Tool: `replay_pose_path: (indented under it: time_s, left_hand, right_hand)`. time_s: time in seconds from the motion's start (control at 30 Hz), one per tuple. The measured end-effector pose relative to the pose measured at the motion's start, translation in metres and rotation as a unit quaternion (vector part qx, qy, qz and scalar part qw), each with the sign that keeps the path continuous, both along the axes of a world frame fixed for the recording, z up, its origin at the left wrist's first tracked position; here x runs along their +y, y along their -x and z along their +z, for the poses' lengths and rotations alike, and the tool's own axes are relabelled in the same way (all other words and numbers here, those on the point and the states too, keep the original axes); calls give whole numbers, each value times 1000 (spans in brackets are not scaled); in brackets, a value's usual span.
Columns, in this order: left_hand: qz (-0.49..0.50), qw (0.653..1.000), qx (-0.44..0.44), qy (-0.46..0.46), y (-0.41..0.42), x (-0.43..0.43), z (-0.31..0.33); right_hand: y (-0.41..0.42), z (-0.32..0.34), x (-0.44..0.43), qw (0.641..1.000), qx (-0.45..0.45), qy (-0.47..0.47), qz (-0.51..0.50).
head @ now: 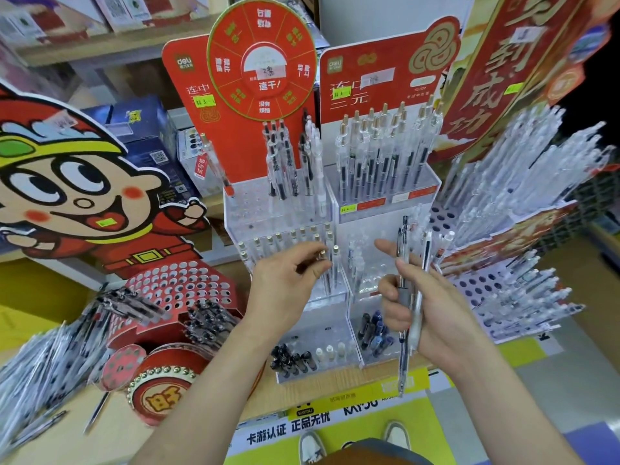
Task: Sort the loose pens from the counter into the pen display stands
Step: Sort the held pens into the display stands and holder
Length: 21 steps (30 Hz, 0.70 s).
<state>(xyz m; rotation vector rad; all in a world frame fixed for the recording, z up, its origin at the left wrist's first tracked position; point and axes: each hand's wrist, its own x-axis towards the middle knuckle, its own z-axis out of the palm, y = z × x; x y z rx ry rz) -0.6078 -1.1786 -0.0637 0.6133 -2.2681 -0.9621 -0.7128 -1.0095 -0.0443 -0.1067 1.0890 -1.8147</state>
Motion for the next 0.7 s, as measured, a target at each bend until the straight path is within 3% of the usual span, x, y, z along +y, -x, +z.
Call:
replay_pose_path:
  time_s: [0.17,0.37,0.43,0.5,0.63,0.7]
  left_hand:
    - [-8,1000,-7,-9,0,0,5]
    - [-47,978,-54,194,1,-4,8]
    - [-56,971,-81,218,2,-4,8]
    - [-53,976,-104,186,3,-2,12]
    - [-22,990,-140,-4,2,-2,19]
    - [-32,982,-184,1,1,-2,19]
  right_hand:
    - [2,0,3,1000,-13,18,-1]
    - [-5,4,4,999,52,0,13]
    - [-7,4,3,998,55,-4,15]
    - [-7,3,2,999,44,0,14]
    - [-5,0,1,1000,11,19,18]
    - [-6,-1,1,999,7,29,22]
